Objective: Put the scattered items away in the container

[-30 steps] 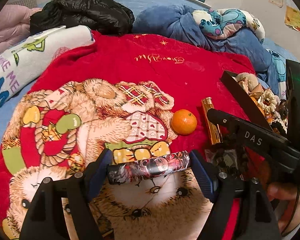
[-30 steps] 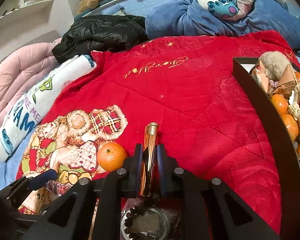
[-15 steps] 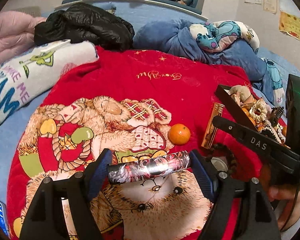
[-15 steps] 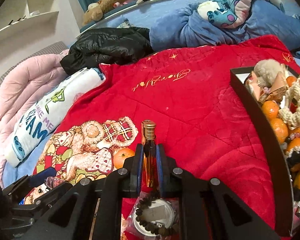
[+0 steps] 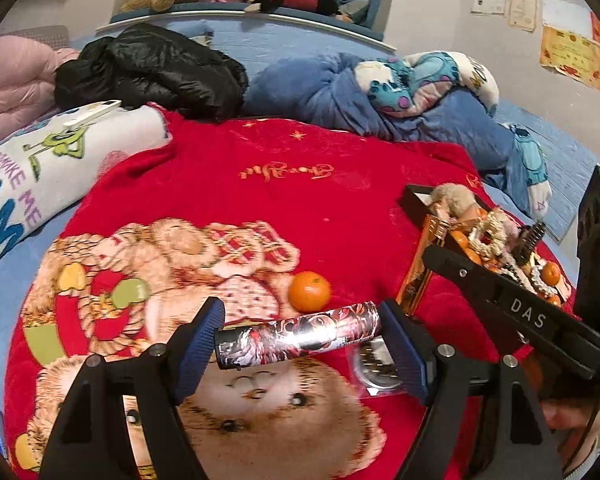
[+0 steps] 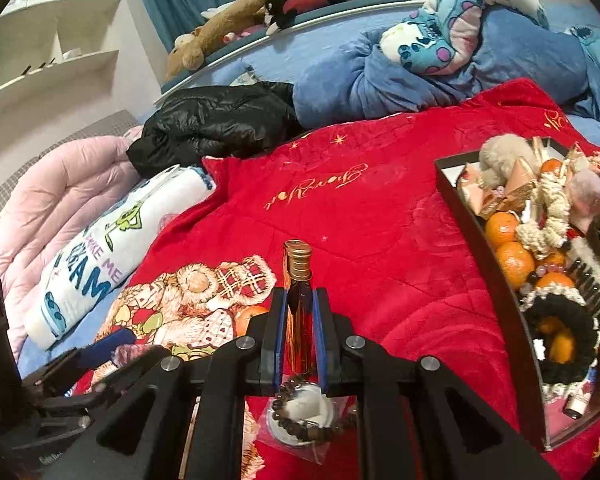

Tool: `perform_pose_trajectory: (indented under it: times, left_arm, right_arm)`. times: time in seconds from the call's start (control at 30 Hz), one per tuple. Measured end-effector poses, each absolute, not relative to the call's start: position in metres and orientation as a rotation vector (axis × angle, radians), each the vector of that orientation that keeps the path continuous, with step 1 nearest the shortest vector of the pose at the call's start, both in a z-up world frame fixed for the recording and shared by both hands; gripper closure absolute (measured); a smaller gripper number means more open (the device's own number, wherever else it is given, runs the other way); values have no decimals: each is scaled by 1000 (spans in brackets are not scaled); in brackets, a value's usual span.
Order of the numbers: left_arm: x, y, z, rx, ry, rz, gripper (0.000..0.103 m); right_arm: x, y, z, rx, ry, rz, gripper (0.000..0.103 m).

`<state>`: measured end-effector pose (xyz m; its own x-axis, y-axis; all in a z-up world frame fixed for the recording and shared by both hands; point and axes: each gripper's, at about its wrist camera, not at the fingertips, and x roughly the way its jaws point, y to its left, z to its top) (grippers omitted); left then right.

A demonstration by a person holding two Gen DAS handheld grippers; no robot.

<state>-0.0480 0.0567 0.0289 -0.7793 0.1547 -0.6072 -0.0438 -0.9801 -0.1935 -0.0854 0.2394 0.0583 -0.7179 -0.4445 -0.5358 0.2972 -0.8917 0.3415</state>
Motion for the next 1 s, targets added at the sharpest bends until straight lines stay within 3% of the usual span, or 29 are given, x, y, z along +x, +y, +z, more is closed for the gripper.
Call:
perform_pose_trajectory:
  times: [0.77, 1.0]
  left_arm:
    - [-51, 189, 36, -939, -164, 2670, 23]
    - [-59, 194, 32, -968, -175, 2701, 23]
  right_arm:
    - [-46, 409, 90, 780, -480, -2781, 90]
    - [-42, 412, 85, 797, -491, -2677, 87]
